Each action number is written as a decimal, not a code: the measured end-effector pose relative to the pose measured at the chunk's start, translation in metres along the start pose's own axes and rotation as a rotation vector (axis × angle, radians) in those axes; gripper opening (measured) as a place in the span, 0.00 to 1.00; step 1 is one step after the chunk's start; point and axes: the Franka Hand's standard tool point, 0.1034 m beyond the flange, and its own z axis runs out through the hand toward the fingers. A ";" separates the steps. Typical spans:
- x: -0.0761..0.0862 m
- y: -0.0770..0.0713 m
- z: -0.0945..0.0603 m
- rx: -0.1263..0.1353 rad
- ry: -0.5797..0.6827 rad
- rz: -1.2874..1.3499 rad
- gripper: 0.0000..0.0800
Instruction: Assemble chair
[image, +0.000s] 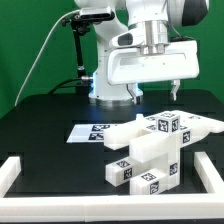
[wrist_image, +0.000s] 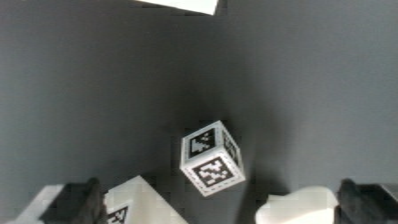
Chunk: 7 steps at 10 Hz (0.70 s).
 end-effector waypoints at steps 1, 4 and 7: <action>0.004 -0.001 0.002 -0.001 0.001 0.006 0.81; 0.029 0.001 0.008 -0.005 0.021 0.019 0.81; 0.042 0.002 0.011 -0.008 0.032 0.026 0.81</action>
Offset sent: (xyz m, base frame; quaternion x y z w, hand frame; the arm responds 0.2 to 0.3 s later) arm 0.0323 -0.0003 -0.0107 0.0111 0.0162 -0.0002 0.9998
